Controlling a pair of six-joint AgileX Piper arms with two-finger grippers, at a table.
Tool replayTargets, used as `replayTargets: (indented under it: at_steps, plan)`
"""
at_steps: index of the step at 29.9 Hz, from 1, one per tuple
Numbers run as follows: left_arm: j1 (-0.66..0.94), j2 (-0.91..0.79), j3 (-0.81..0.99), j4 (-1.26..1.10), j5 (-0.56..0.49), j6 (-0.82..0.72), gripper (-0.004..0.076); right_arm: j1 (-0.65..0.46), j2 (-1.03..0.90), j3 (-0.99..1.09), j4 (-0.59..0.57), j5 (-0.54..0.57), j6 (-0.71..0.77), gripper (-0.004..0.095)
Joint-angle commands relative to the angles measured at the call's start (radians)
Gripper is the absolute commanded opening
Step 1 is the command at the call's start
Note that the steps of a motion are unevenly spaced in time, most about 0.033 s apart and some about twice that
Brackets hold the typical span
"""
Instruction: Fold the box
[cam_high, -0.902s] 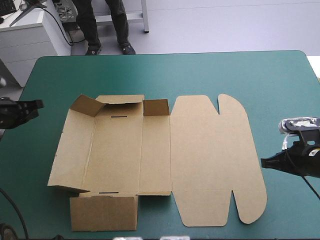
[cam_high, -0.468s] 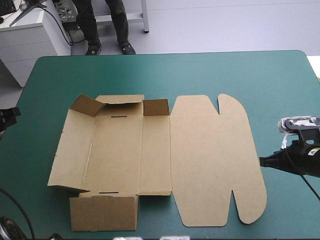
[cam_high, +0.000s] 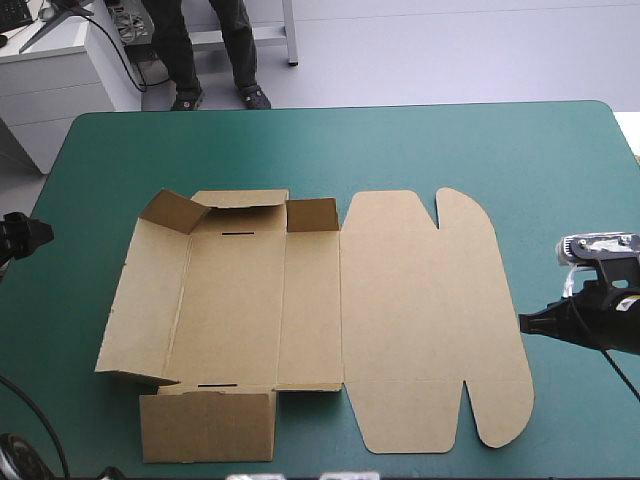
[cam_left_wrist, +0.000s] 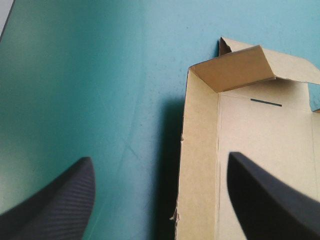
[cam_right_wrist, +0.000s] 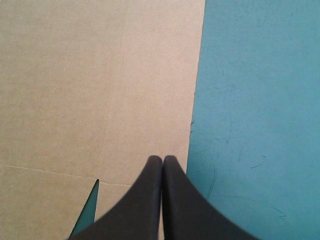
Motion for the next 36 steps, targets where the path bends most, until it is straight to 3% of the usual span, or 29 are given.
replayTargets:
  at_steps: [1,9,24,36]
  plan:
    - [-0.006,-0.027,-0.035,-0.06,0.052,-0.007,0.0602,-0.008,-0.004,-0.022,0.021,-0.039,-0.01,-0.0019]
    - [-0.006,-0.027,-0.018,-0.06,0.052,-0.046,0.0578,-0.008,-0.004,-0.022,0.021,-0.039,-0.01,-0.0019]
    - [-0.006,0.002,0.212,-0.1,0.041,0.012,0.0564,-0.006,-0.004,-0.022,0.023,-0.035,-0.01,-0.0019]
    - [-0.088,0.037,0.233,-0.036,0.059,0.055,0.0564,-0.006,-0.004,-0.022,0.023,-0.035,-0.01,-0.0019]
